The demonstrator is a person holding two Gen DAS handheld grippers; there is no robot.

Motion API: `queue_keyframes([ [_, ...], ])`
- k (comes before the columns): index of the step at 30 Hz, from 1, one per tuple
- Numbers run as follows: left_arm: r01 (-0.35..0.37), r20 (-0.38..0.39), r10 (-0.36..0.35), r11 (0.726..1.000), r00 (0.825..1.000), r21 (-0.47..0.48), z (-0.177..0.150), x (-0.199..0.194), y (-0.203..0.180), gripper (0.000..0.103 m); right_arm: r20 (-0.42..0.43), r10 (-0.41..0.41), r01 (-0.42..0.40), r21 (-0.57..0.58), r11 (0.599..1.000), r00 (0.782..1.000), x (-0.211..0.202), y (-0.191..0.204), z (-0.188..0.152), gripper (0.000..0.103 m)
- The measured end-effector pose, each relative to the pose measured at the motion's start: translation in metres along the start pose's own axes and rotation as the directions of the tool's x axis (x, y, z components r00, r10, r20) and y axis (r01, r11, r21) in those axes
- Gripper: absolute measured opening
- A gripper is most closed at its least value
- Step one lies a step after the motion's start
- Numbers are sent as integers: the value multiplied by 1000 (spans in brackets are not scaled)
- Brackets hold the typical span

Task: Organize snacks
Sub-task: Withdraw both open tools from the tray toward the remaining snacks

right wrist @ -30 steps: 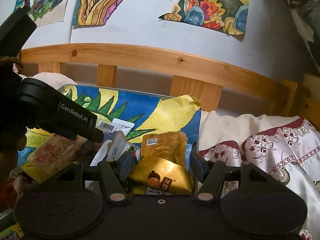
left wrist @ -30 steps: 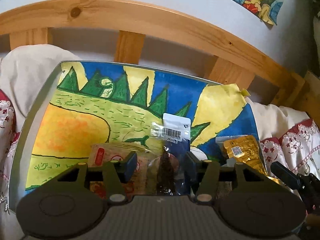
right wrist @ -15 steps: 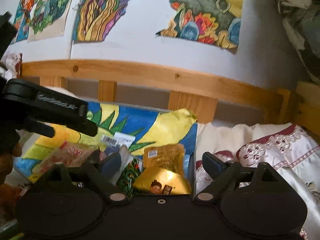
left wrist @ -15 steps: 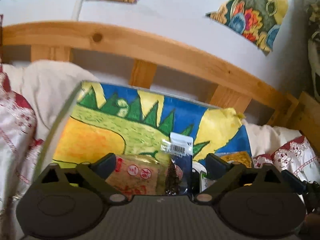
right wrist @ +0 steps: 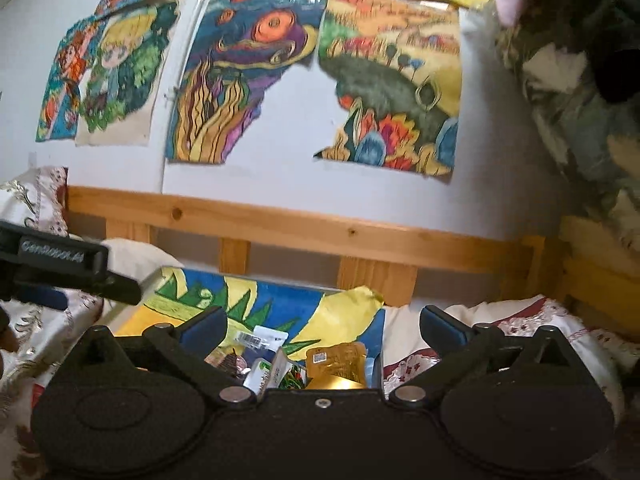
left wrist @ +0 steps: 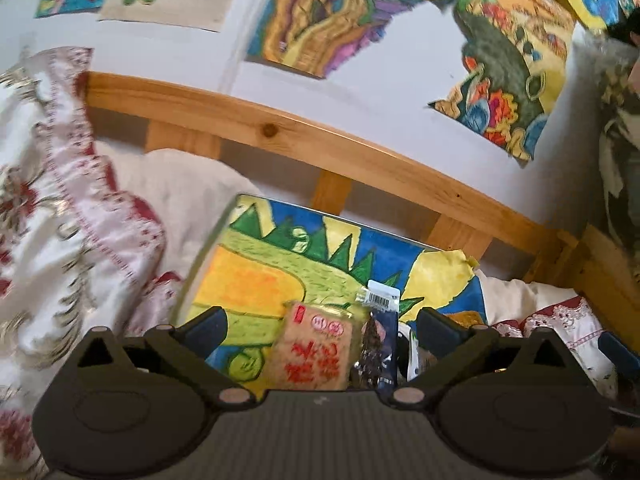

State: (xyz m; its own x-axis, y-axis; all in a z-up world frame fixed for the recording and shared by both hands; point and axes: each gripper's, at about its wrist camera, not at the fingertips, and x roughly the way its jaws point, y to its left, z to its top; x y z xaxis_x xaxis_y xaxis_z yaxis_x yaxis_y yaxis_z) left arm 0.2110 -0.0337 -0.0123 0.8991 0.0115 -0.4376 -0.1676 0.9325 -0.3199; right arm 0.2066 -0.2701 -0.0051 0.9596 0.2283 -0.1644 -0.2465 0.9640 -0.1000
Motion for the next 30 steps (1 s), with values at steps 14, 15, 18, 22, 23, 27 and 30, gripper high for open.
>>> queue_keyframes([
  [14,8,38,-10,998,999,55,-37,-84,33,102,18,20,-20,5,1000,1000,-71,15,-3,102],
  [15,6,33,-8,998,999,56,-39,-88,35,102,14,24,-24,-1,1000,1000,-76,16,-6,102],
  [18,-3,21,1,997,1000,72,-48,-99,41,102,-4,33,-33,-16,999,999,-93,18,-13,102],
  [22,-24,22,21,995,1000,102,-59,-113,44,102,-32,40,-41,-21,999,999,-111,21,-19,102],
  [23,-29,21,27,993,999,113,-62,-117,43,102,-43,45,-45,-18,999,998,-115,22,-20,102],
  [27,-35,15,34,990,999,134,-71,-128,43,102,-96,59,-59,-2,998,994,-130,26,-27,102],
  [30,-29,5,28,987,1000,160,-79,-135,41,102,-125,70,-71,-4,997,990,-140,30,-33,102],
])
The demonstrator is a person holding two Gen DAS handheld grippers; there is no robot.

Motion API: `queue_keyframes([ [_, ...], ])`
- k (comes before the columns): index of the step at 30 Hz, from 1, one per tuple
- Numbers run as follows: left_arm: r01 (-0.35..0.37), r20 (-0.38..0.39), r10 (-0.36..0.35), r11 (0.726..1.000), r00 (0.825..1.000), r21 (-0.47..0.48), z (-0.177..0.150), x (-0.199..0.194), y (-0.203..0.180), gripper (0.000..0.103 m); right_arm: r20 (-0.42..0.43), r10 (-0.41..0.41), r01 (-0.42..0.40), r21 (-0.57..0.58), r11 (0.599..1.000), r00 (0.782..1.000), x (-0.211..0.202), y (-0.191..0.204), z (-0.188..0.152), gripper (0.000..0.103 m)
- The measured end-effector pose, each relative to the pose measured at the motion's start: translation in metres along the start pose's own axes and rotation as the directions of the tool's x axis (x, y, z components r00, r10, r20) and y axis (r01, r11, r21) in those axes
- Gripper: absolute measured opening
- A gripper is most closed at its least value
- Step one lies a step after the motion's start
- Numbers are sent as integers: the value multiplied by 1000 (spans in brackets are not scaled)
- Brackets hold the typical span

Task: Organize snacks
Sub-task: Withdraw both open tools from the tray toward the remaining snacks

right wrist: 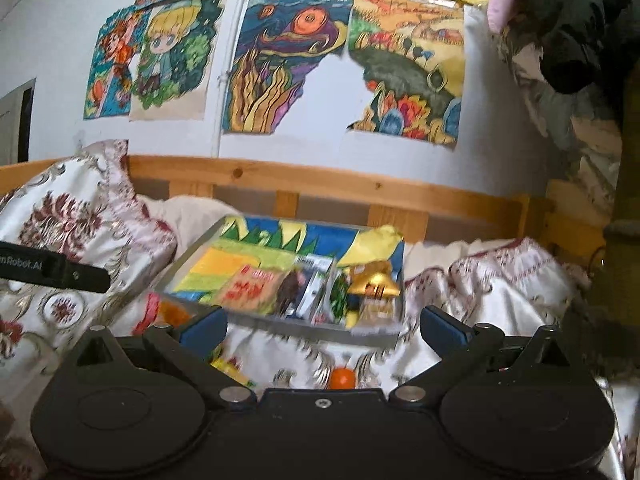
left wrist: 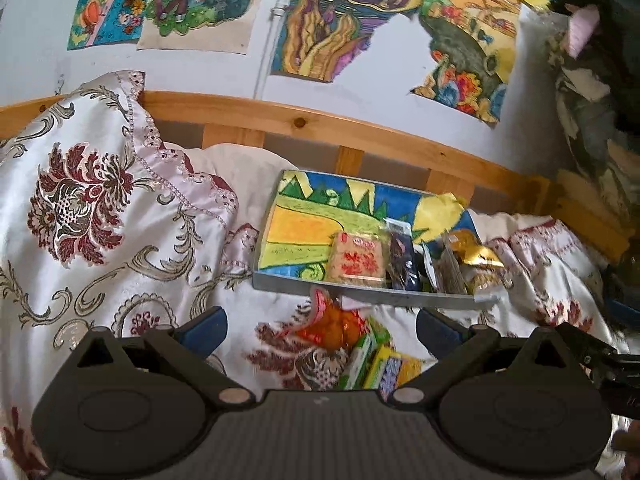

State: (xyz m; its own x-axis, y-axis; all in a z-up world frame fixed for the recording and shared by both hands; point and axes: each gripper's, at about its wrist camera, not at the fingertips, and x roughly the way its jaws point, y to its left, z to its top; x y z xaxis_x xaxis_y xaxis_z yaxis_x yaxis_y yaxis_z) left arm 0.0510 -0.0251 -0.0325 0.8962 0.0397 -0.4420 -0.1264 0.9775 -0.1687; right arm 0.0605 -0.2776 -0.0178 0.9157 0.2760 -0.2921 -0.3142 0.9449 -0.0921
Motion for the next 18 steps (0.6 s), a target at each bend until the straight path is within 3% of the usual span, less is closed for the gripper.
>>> queue_keyframes([
  [18,-50,-144,66,993,987,111,-36,-4,3,102,-177,89,-93,-15,996,980,-2,22,-22,102],
])
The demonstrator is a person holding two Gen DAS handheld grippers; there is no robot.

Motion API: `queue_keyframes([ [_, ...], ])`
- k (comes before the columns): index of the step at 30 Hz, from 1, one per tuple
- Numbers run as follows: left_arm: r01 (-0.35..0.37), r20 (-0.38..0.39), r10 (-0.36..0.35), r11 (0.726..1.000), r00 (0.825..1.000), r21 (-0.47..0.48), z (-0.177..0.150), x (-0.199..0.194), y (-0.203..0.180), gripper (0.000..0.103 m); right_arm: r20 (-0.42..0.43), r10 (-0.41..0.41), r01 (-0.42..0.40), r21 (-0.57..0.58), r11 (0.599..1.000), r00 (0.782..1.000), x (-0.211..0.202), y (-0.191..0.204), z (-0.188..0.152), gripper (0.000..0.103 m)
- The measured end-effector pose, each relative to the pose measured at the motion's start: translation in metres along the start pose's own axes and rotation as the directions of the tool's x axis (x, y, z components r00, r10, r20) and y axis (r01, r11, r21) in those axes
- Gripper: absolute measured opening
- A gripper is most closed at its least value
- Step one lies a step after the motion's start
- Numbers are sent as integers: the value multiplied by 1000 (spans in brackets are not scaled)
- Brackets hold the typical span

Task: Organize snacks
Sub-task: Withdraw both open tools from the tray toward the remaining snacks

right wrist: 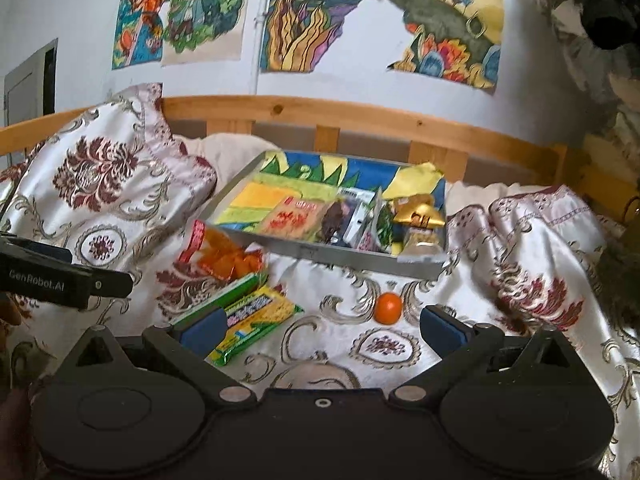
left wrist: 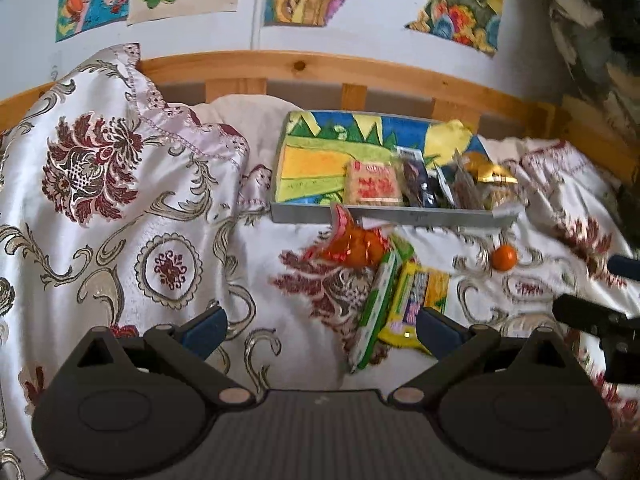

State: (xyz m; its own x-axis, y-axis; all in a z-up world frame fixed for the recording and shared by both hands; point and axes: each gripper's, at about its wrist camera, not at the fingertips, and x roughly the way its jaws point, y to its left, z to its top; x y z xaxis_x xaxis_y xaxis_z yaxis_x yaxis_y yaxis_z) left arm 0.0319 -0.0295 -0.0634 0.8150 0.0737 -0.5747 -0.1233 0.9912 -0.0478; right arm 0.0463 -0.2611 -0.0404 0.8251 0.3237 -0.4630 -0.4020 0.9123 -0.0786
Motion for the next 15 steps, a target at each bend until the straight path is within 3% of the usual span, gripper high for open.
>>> queue_keyframes([
  [15,-16,-74,16,1000,997,4,-8,11,0,102,-53,32,-33,-23,999,998,12,7,-3,102],
])
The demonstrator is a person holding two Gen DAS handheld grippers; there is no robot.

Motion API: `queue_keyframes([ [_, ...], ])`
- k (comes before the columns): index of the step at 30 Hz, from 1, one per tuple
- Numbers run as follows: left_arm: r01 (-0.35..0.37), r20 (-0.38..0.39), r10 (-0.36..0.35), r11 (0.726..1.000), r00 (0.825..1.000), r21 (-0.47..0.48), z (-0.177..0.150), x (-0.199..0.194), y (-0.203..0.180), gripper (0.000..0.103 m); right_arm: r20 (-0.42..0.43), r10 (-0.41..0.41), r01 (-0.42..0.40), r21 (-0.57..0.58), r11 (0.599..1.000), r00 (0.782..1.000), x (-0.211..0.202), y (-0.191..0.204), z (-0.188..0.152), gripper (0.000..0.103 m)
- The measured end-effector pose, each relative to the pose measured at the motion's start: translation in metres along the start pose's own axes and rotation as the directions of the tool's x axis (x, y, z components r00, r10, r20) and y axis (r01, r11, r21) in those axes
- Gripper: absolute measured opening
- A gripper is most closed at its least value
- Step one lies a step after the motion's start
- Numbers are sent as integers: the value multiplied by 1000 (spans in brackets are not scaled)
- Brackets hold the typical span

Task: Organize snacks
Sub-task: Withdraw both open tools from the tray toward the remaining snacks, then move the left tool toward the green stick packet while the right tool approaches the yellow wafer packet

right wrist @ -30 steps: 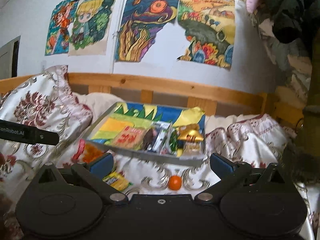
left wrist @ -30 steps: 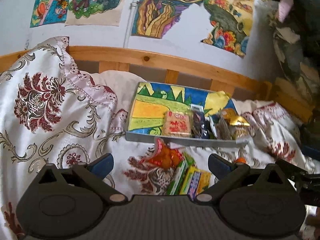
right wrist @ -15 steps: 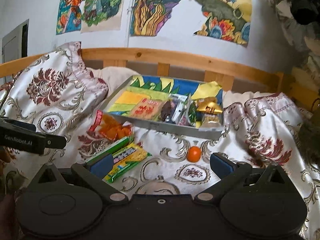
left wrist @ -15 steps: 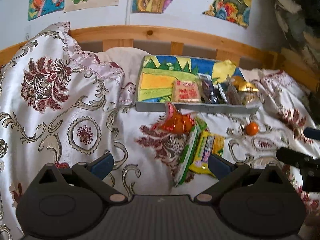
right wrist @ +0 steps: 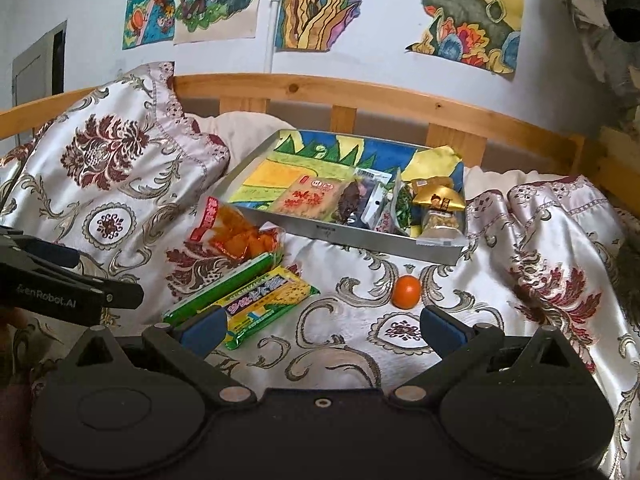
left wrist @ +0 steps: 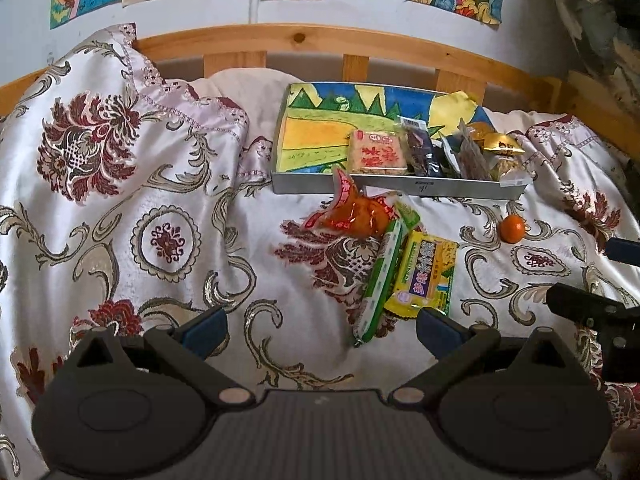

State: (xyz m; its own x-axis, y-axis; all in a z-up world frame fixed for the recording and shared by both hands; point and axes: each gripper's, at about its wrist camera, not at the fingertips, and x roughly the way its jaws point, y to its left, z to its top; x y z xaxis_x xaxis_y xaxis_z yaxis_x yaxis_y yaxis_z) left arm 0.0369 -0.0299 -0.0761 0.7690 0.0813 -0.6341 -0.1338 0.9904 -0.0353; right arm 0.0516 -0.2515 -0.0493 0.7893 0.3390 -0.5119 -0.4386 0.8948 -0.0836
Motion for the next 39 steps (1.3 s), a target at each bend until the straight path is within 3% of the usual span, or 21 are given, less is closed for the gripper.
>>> queue_keyframes([
  [17,-42,-81,37,997,996,-62,-1,17,7,102,-88,12,-12,4,1000,996,31,1,-2,102],
  [39,-110,-119,96,986,988,-123,12,42,20,102,-158,120,-118,24,993,980,84,15,3,102],
])
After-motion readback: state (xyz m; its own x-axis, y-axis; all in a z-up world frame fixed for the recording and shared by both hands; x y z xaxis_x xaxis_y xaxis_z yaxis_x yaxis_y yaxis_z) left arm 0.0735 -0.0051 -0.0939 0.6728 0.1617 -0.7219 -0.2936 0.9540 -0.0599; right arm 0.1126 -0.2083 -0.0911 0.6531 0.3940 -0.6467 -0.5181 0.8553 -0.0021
